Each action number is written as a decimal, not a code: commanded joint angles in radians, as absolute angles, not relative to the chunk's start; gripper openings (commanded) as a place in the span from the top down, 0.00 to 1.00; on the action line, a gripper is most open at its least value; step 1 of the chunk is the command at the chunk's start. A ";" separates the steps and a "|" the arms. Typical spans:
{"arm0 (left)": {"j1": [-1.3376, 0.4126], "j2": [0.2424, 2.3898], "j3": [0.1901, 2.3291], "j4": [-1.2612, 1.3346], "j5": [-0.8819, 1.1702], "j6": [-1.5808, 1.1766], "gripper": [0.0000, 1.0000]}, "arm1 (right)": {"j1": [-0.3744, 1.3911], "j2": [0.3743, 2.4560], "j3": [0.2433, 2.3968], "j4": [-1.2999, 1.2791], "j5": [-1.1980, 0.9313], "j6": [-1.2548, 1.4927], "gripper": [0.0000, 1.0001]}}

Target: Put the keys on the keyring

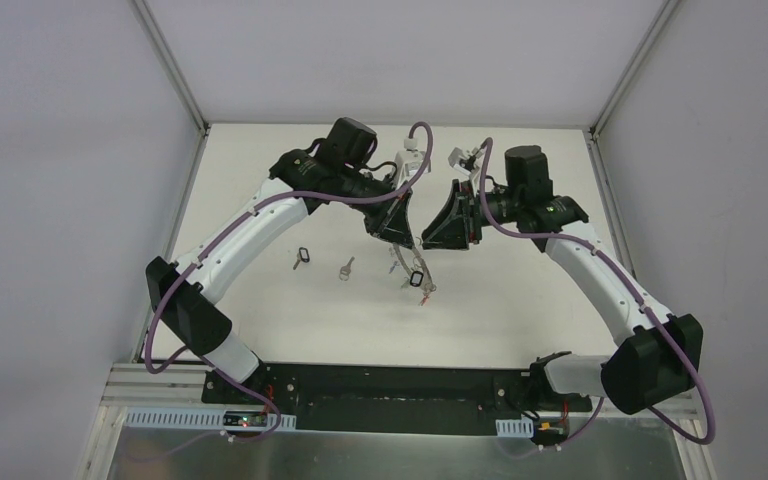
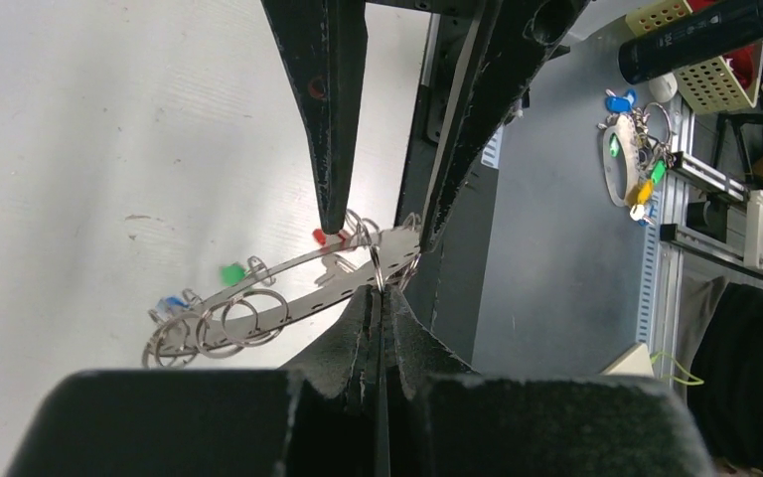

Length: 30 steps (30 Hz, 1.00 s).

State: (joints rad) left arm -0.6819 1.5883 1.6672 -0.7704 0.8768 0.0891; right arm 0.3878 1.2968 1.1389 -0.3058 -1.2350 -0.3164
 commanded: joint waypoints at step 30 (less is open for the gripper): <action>-0.701 1.605 1.688 -0.716 0.982 0.044 1.00 | 0.411 1.289 1.132 -0.188 -1.281 -0.217 0.99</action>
